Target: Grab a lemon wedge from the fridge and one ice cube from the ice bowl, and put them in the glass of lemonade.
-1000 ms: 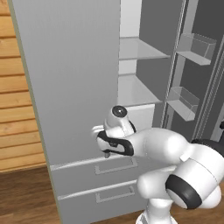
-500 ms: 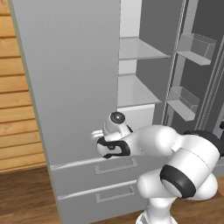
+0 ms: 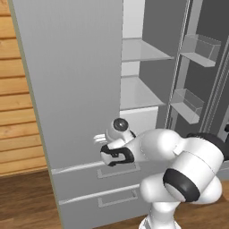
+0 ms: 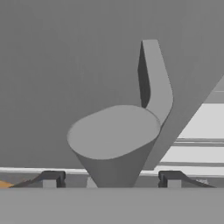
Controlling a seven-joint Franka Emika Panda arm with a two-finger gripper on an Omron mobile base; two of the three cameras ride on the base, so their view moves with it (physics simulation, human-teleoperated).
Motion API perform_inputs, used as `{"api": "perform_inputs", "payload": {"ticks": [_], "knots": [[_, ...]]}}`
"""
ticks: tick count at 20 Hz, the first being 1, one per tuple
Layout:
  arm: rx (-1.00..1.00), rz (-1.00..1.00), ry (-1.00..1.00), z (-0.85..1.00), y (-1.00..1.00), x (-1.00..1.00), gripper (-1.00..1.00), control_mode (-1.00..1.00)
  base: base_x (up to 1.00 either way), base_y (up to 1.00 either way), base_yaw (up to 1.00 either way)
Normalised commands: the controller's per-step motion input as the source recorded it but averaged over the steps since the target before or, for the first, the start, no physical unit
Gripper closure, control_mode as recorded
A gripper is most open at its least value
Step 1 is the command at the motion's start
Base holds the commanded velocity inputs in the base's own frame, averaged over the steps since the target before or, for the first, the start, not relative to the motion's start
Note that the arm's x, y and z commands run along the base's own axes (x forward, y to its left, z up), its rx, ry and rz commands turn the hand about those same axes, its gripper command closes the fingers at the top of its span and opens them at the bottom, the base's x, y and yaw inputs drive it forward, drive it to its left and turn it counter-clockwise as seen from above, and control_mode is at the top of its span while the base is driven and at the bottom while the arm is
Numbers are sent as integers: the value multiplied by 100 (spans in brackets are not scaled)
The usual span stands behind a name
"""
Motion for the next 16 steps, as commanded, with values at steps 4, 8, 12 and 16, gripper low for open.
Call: {"api": "perform_inputs", "payload": {"ticks": [4,8,12,16], "knots": [[-1,0,17,13,0,29,100,-100,0,0,0],[-1,0,6,1,9,40,100,-100,0,0,0],[-8,0,-2,0,63,1,100,-100,0,0,0],[-8,0,0,10,69,0,100,-100,0,0,0]]}}
